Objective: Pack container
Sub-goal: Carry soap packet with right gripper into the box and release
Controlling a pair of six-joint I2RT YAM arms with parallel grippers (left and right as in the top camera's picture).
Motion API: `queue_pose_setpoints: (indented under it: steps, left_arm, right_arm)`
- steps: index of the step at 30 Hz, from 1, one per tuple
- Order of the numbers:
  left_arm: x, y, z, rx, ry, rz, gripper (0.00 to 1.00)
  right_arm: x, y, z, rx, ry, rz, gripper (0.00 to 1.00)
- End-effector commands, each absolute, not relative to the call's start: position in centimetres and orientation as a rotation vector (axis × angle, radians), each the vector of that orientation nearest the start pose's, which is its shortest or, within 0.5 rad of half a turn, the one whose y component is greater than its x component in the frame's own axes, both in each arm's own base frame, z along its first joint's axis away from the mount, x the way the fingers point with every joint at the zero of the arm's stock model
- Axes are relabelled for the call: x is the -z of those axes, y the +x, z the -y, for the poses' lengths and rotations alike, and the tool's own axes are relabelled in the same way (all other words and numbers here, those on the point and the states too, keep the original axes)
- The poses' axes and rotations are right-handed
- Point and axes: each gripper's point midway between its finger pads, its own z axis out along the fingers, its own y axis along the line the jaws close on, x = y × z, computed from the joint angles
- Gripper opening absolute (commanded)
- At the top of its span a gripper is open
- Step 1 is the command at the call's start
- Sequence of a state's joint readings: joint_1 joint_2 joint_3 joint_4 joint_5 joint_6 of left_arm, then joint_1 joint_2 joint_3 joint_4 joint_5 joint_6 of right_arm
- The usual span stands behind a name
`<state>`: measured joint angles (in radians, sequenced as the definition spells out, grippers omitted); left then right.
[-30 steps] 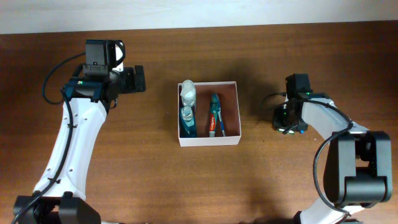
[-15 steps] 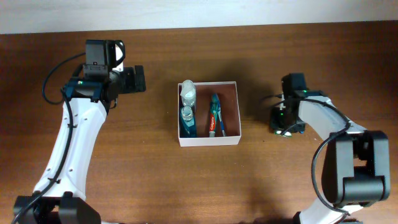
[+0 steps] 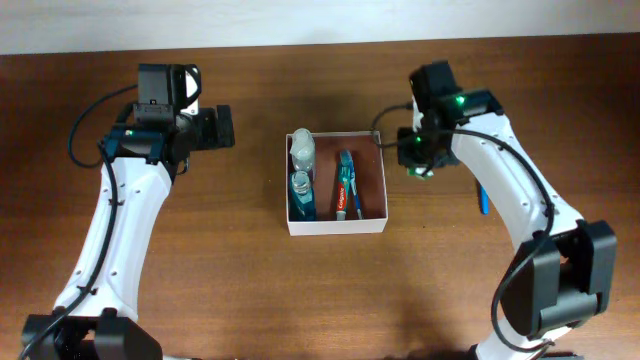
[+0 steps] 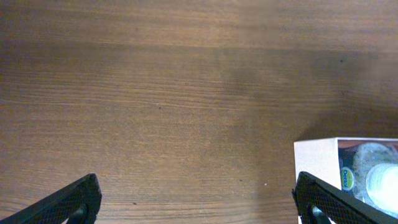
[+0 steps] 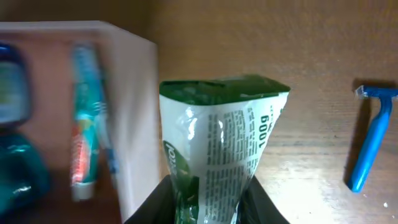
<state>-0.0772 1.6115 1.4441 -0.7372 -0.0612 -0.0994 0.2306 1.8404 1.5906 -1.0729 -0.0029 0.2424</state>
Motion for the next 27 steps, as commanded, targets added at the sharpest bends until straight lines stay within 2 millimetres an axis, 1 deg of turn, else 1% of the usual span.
queue_pose_setpoints:
  steps: [1, 4, 7, 8, 12, 17, 18, 21, 26, 27]
  left_arm:
    - [-22.1, 43.4, 2.2, 0.003, -0.073, -2.424, 0.99]
    - [-22.1, 43.4, 2.2, 0.003, -0.073, -2.424, 0.99]
    - [-22.1, 43.4, 2.2, 0.003, -0.072, -2.424, 0.99]
    - [-22.1, 43.4, 2.2, 0.003, -0.073, -2.424, 0.99]
    - [-22.1, 43.4, 2.2, 0.003, -0.073, -2.424, 1.0]
    - [-22.1, 43.4, 2.2, 0.003, -0.073, -2.424, 0.99]
    - [-22.1, 43.4, 2.2, 0.003, -0.073, -2.424, 1.0]
    - [-22.1, 43.4, 2.2, 0.003, -0.072, -2.424, 1.0]
    - [-22.1, 43.4, 2.2, 0.003, -0.073, -2.424, 1.0]
    - [-22.1, 43.4, 2.2, 0.003, -0.073, -2.424, 1.0]
  right_arm:
    - [-15.6, 39.9, -11.9, -0.134, -0.023, -2.844, 0.23]
    - [-16.7, 39.7, -13.9, -0.166, -0.06, -2.823, 0.23]
    - [-16.8, 39.2, -15.9, -0.194, -0.07, -2.821, 0.23]
    - [-16.8, 39.1, -16.1, -0.196, -0.077, -2.822, 0.23]
    - [-16.8, 38.3, -18.1, -0.209, -0.144, -2.819, 0.23]
    - [-16.8, 37.6, -19.9, -0.228, -0.177, -2.812, 0.23]
    - [-16.7, 37.5, -20.5, -0.234, -0.172, -2.809, 0.24]
    - [-16.3, 37.4, -21.3, -0.25, -0.157, -2.803, 0.23]
    - [-14.7, 37.2, -22.1, -0.254, -0.137, -2.821, 0.24]
    - [-14.1, 37.1, -22.3, -0.251, -0.145, -2.826, 0.24]
